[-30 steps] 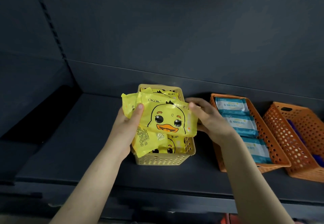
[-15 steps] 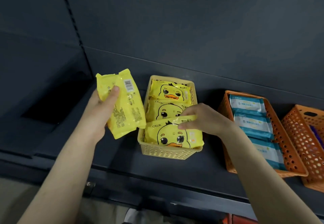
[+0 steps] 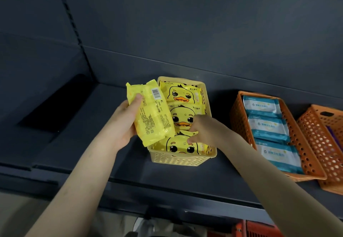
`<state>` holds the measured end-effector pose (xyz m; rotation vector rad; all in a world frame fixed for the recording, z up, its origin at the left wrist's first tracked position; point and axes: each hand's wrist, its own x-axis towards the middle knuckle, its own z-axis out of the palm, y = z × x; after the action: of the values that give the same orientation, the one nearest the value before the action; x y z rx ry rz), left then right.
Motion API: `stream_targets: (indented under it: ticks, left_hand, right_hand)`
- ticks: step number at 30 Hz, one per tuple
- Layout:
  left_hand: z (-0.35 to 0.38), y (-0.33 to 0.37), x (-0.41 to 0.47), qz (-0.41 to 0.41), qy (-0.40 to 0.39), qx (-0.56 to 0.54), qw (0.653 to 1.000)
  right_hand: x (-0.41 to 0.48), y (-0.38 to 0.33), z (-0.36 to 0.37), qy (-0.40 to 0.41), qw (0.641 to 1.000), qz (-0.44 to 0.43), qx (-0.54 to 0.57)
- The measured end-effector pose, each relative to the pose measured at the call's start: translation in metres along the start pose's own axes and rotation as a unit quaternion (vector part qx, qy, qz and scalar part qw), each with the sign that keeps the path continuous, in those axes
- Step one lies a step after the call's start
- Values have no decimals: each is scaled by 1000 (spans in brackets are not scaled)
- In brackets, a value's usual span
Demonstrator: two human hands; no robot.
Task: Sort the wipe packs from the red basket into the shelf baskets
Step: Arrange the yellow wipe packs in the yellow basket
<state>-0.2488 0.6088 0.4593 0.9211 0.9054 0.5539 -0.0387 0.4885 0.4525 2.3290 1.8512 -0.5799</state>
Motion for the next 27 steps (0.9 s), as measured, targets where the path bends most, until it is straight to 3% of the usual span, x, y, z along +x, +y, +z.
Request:
stream_targets:
  ticks: [4,6,8,10,14,16,18,21,23,25,27]
  left_hand:
    - [-3,2,-1,-16,-20,-3,1000]
    - [-3,3,-1,-20,-26,-14,999]
    - [-2,4,-3,-24,-25,-32,999]
    - [3,4,-6,-24,-40,-49,998]
    - [28,0,-10,-24,-105,-58,993]
    - [37,0,-13,-24,-109,-35,993]
    - [37,2,-14,-7,-116,16,993]
    - [27,7,-8,107,-17,119,987]
    - [20,9,4,219,79,226,946]
    - [20,12,13,240,59,306,920]
    - [25,10,20,192,3,336,922]
  right_hand:
    - [-11,4,-2,29,996,-6,78]
    - [-17,5,-7,83,987,-14,137]
    - [-23,2,-15,167,966,-28,194]
    - [-27,-8,-26,201,933,-47,294]
    - [-26,-39,-29,80,898,-96,422]
    - [-23,-47,-24,86,904,-97,408]
    - [-21,-41,-23,116,882,-96,446]
    - [-23,-18,-22,66,802,-65,590]
    - [-22,-1,-22,-1,771,-54,634]
    - [-19,8,-25,-40,775,-65,627]
    - [-15,9,-30,-42,781,-65,620]
